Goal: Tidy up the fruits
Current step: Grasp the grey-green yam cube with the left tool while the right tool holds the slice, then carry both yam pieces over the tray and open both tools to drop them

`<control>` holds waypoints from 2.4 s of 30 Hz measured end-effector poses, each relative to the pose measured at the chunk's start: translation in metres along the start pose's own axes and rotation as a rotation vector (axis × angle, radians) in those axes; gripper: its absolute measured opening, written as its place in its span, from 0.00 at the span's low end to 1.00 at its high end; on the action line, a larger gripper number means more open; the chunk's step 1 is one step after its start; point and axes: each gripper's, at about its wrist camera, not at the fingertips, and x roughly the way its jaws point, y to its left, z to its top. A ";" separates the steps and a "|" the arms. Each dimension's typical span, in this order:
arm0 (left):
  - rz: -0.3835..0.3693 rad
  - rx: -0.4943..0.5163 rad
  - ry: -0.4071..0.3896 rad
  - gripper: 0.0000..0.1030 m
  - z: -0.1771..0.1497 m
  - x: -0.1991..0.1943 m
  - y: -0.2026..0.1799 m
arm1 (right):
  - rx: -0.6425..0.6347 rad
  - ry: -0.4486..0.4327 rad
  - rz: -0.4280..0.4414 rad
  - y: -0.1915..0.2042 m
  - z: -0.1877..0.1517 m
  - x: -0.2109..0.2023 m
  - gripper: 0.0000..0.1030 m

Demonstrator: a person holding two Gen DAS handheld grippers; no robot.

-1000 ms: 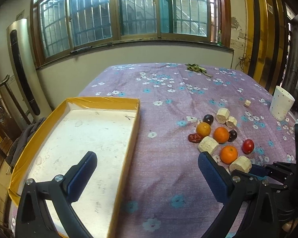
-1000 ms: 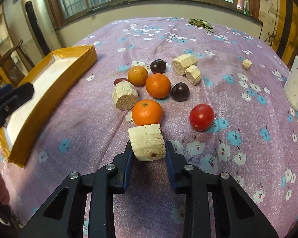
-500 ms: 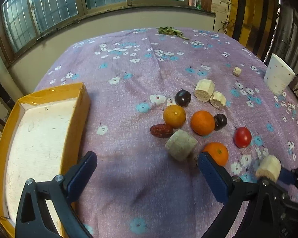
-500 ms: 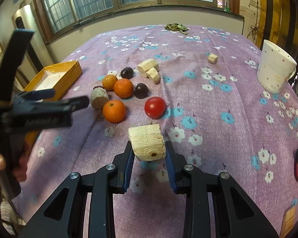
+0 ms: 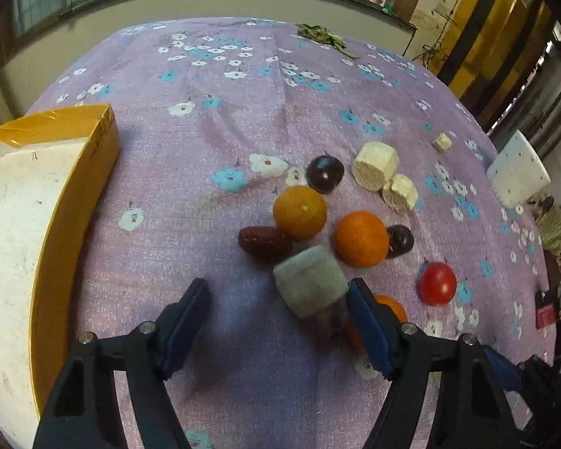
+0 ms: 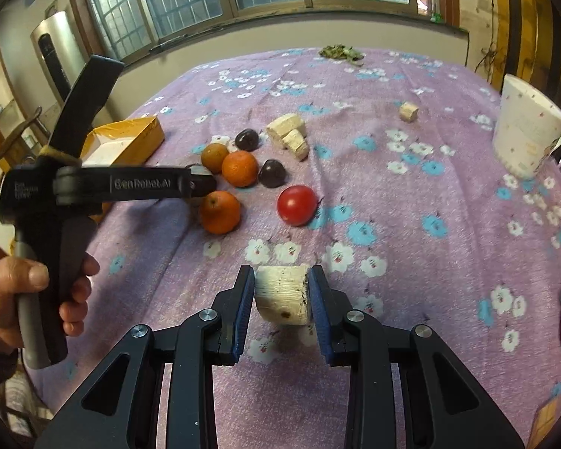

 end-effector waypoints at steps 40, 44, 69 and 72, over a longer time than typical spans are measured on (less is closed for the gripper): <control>-0.119 0.044 -0.059 0.41 -0.041 -0.055 0.023 | 0.089 0.034 0.034 0.005 -0.026 -0.017 0.27; -0.138 0.047 -0.069 0.41 -0.044 -0.064 0.024 | 0.084 0.026 0.029 0.012 -0.021 -0.018 0.27; -0.034 -0.143 -0.199 0.41 -0.052 -0.130 0.134 | -0.092 0.025 0.240 0.142 0.047 0.006 0.27; 0.003 -0.186 -0.208 0.41 -0.056 -0.136 0.159 | -0.128 0.035 0.286 0.169 0.054 0.013 0.27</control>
